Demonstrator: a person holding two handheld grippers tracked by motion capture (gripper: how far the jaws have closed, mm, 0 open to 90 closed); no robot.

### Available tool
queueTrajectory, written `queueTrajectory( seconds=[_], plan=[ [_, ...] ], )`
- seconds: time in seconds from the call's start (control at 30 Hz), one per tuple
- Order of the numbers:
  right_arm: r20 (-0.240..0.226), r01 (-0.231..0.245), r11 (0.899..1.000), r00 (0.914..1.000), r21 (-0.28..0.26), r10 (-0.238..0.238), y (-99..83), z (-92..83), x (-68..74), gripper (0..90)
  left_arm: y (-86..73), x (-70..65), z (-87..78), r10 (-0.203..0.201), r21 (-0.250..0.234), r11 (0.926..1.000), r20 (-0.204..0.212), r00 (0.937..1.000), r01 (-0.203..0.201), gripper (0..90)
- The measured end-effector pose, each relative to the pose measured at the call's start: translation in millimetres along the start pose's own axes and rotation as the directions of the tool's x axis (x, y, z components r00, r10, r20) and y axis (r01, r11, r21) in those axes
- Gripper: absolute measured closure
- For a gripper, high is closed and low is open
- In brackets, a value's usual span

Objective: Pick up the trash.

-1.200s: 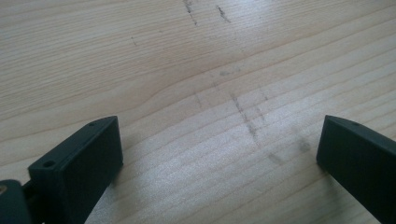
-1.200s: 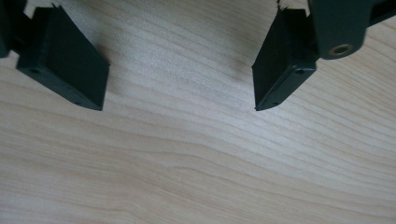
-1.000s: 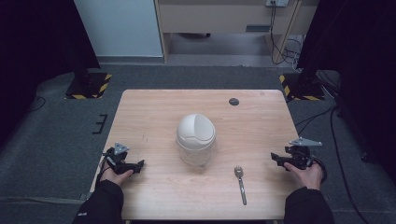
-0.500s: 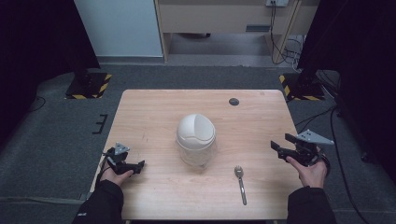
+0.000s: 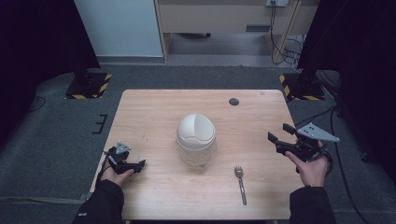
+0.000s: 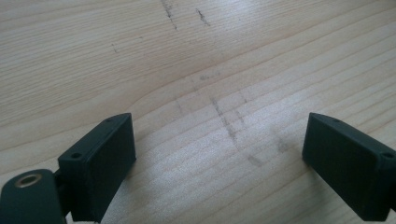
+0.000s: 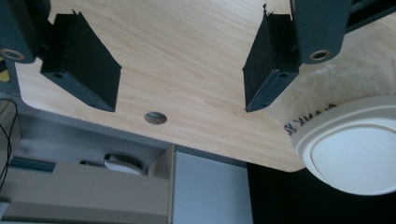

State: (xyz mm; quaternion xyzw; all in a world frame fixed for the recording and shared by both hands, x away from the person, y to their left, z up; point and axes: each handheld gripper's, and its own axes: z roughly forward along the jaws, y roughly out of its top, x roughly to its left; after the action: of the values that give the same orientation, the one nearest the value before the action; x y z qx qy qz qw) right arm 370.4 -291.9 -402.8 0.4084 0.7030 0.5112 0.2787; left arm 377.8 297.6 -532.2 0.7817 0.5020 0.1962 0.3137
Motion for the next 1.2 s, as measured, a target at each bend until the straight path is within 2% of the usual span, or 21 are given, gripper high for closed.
queueTrajectory(
  seconds=[0.4,0.57,0.7,0.83,0.87,1.13,1.2],
  plan=[
    [-0.049,0.008,0.997,0.9987,-0.077,-0.012,25.9,-4.4,13.5,26.3,-1.7,-5.8,3.9,0.007,-0.014,0.9999,0.002,1.0,-0.007,0.8],
    [-0.091,0.02,0.992,0.9954,-0.127,-0.031,39.8,-1.5,21.6,26.1,-1.7,-6.4,4.3,0.008,-0.015,0.9999,-0.001,1.0,-0.008,0.0],
    [-0.127,0.033,0.99,0.9907,-0.136,-0.051,51.4,5.5,30.5,23.2,-1.7,-7.3,4.5,0.005,-0.014,0.9999,-0.002,1.0,-0.005,0.0],
    [-0.143,0.042,0.989,0.9878,-0.142,-0.062,59.2,10.5,37.0,20.9,-1.7,-7.3,4.5,0.005,-0.014,0.9999,-0.002,1.0,-0.005,0.0],
    [-0.158,0.048,0.988,0.9848,-0.144,-0.071,65.3,15.2,42.3,19.7,-1.7,-7.3,4.5,0.005,-0.014,0.9999,-0.002,1.0,-0.005,0.0],
    [-0.194,0.089,0.987,0.9743,-0.133,-0.114,83.4,30.0,60.8,18.8,-1.7,-7.4,4.5,0.005,-0.014,0.9999,-0.002,1.0,-0.005,0.0],
    [-0.217,0.075,0.988,0.9707,-0.135,-0.103,86.7,34.0,65.3,18.6,-1.7,-7.4,4.5,0.005,-0.014,0.9999,-0.002,1.0,-0.005,0.0]
  ],
)
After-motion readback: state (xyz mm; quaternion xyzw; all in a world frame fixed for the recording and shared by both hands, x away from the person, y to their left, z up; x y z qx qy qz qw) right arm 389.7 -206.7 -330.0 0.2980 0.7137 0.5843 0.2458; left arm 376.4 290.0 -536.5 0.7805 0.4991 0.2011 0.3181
